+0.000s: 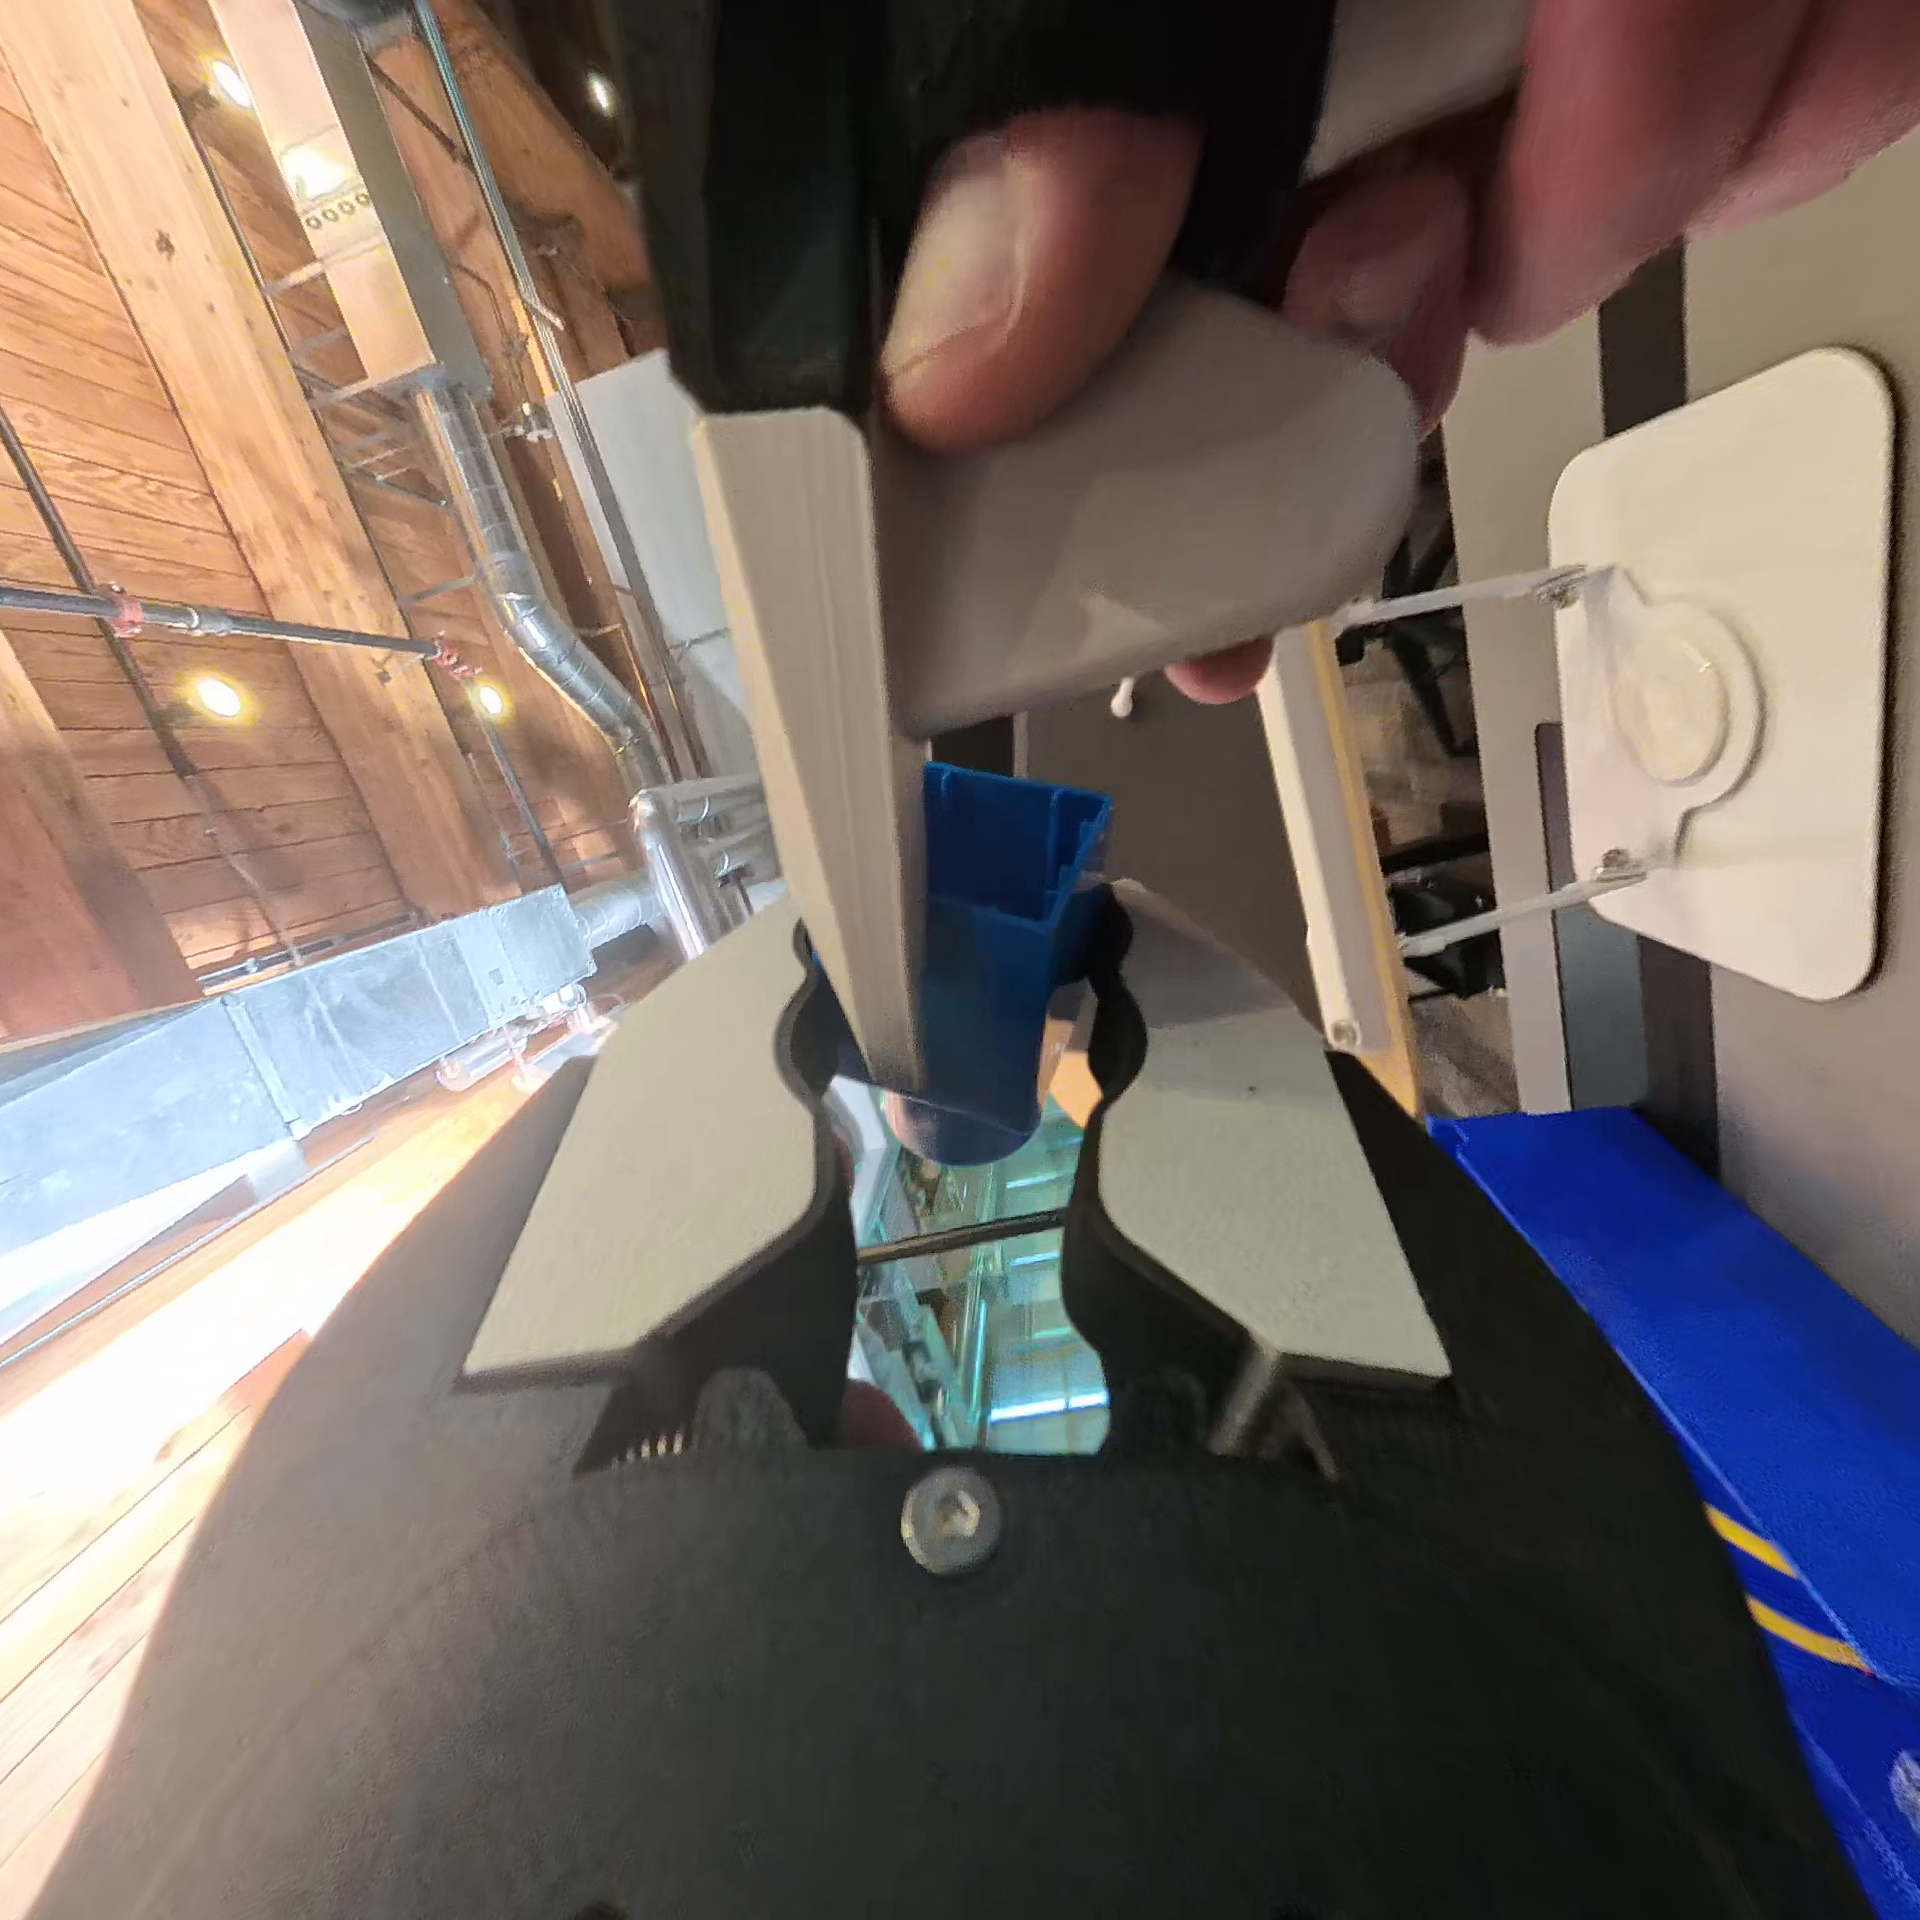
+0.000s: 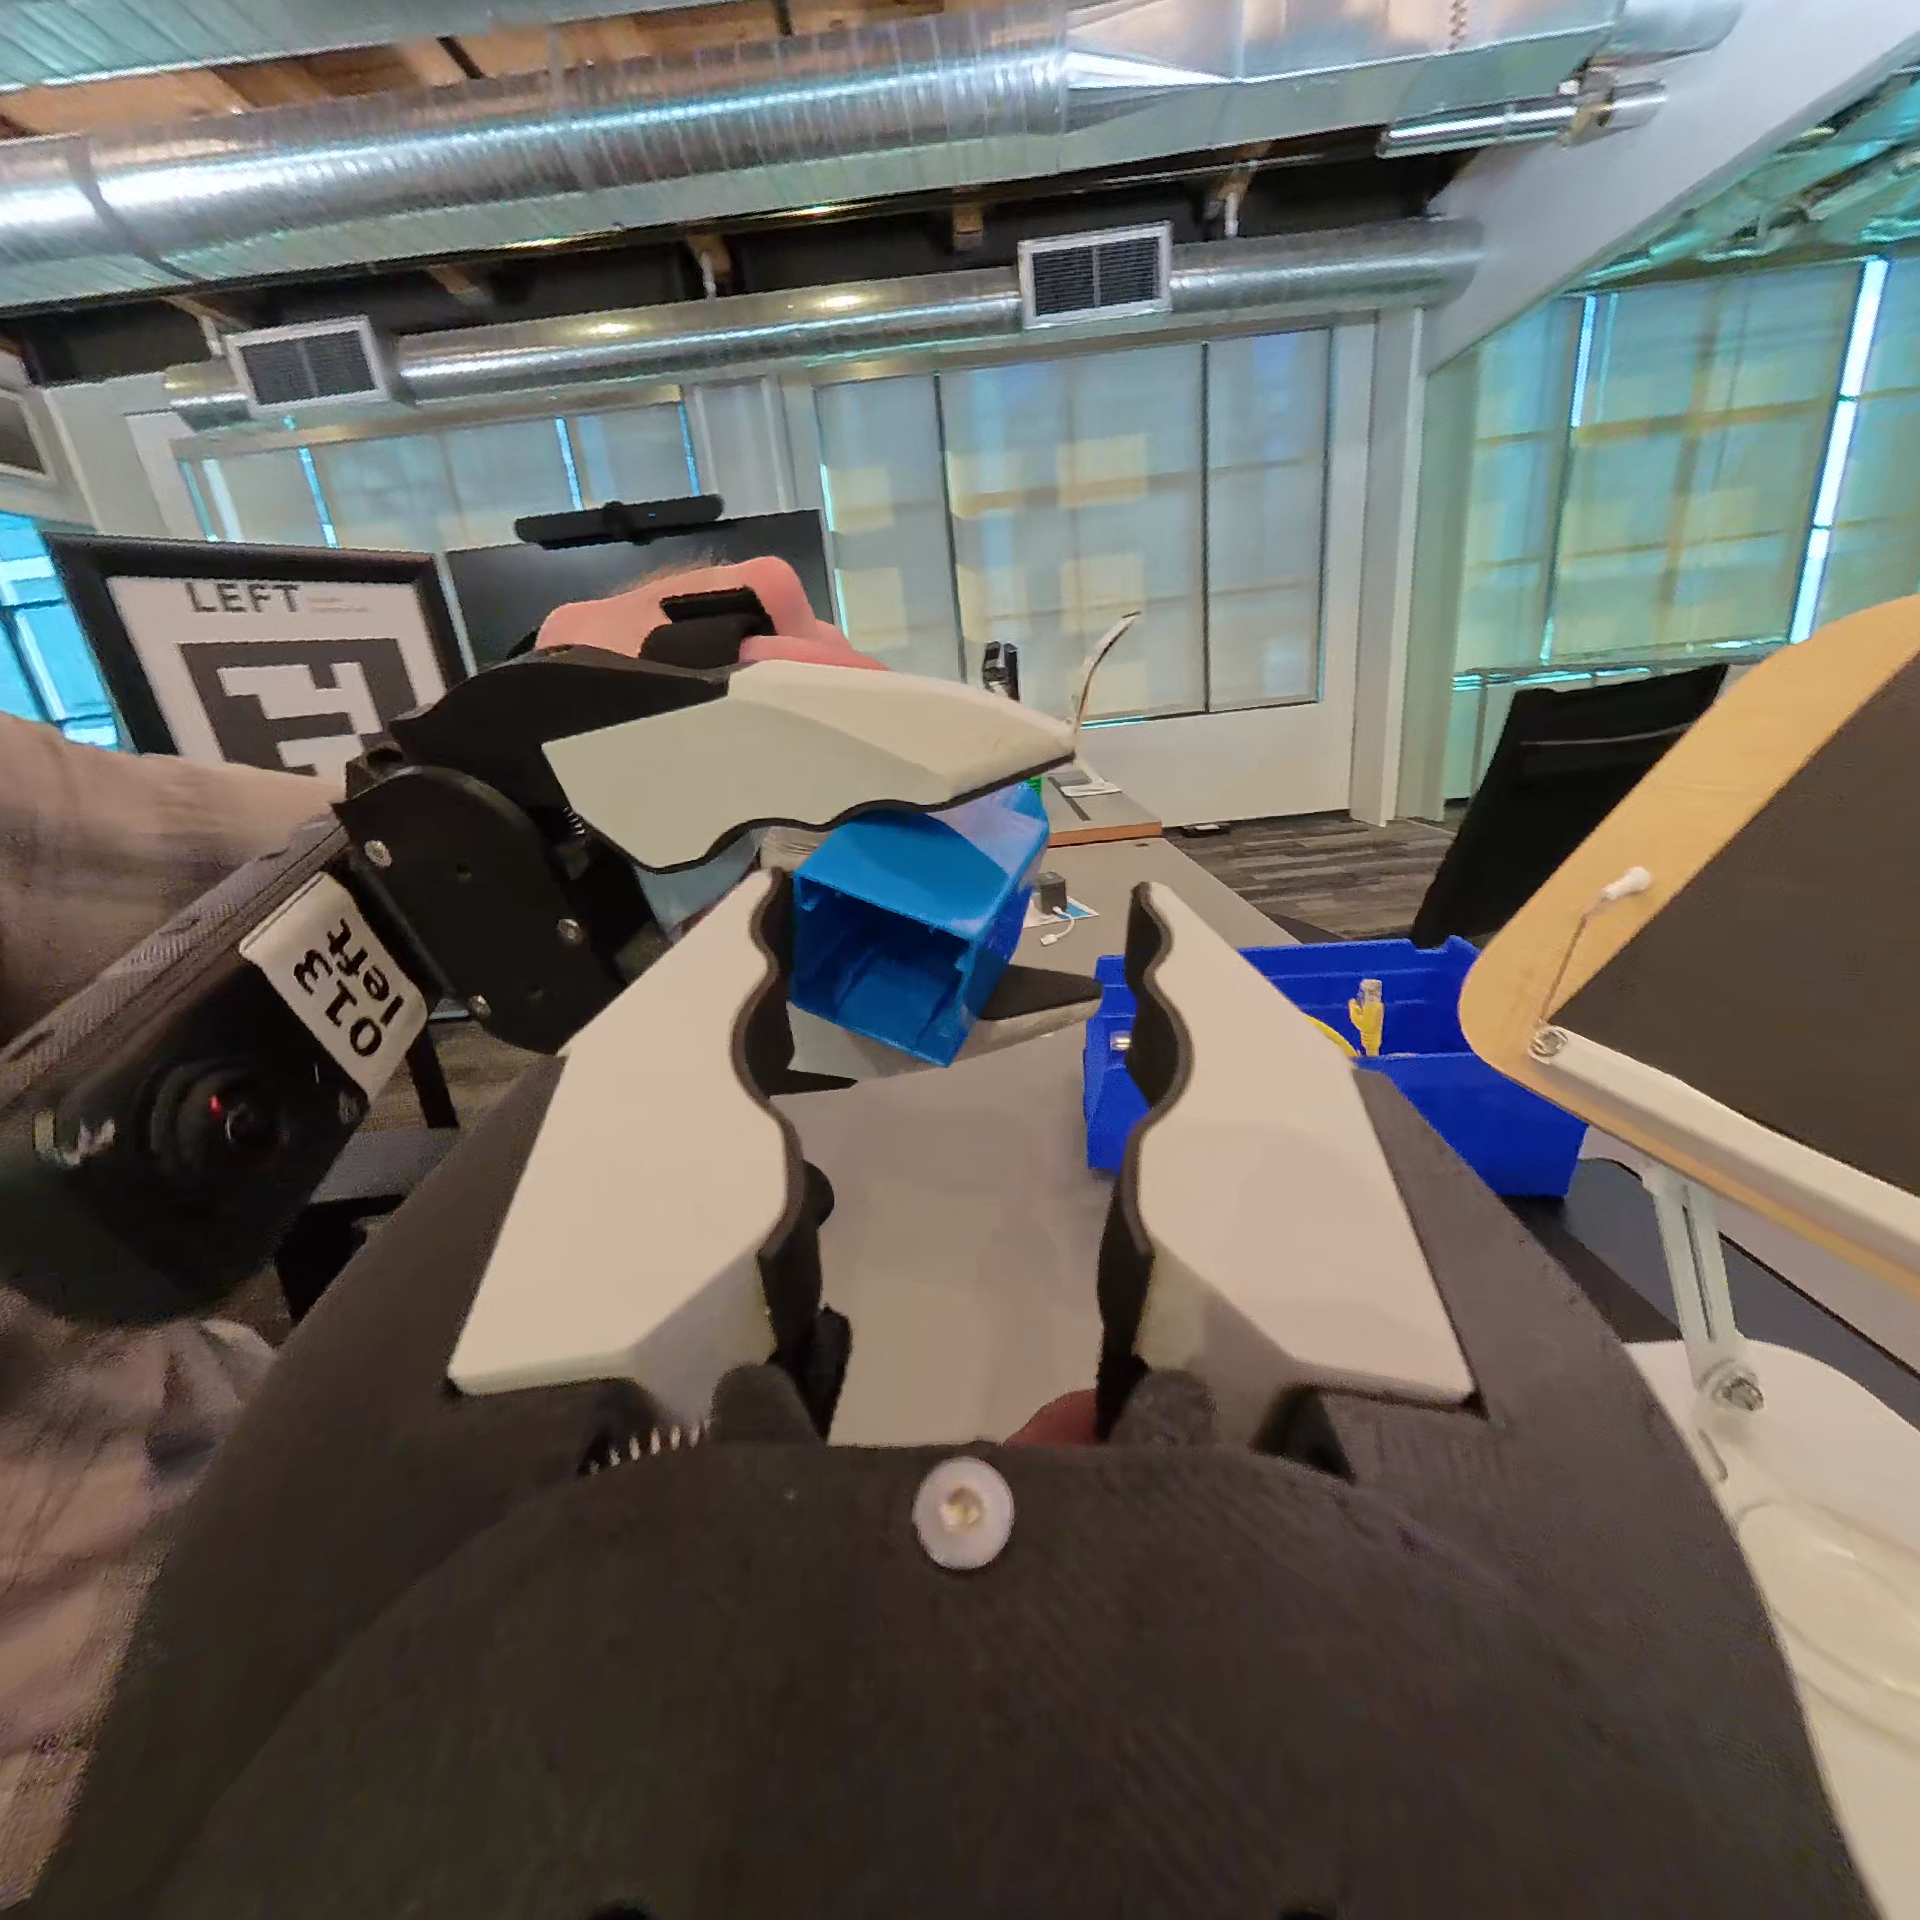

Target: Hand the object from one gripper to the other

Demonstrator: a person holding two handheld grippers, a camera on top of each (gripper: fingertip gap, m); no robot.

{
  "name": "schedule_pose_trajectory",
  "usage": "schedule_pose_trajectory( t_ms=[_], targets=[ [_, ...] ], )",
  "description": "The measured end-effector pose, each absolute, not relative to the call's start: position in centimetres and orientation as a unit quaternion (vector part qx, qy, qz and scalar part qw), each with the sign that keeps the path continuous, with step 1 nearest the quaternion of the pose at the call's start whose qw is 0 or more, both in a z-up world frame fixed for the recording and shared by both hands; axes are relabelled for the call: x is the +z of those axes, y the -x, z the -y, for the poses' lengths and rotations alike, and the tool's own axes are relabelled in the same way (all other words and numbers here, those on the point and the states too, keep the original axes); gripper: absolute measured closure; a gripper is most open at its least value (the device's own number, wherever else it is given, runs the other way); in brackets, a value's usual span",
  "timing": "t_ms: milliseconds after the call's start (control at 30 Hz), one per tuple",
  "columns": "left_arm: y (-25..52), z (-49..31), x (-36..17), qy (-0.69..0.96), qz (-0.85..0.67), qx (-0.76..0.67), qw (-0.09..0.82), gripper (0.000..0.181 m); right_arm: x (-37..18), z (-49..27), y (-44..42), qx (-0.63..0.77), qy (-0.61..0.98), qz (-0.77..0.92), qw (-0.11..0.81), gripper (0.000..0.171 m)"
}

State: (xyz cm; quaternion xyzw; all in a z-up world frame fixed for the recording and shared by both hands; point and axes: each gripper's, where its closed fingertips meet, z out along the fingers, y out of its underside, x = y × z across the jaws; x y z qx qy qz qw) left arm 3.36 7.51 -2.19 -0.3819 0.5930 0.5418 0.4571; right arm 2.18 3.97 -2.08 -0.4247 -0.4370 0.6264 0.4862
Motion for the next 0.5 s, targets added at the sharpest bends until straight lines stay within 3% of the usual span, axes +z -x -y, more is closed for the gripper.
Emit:
schedule_pose_trajectory(
  t_ms=[200, 500],
  targets=[
    [-2.6, -8.8, -2.6, 0.391, -0.582, 0.567, 0.433, 0.136, -2.3, -4.8, -1.5, 0.614, 0.465, 0.406, 0.492, 0.135],
    [-3.4, -8.2, -3.0, 0.382, -0.610, 0.525, 0.455, 0.131, -2.2, -4.8, -1.9, 0.621, 0.453, 0.414, 0.486, 0.137]
  ],
)
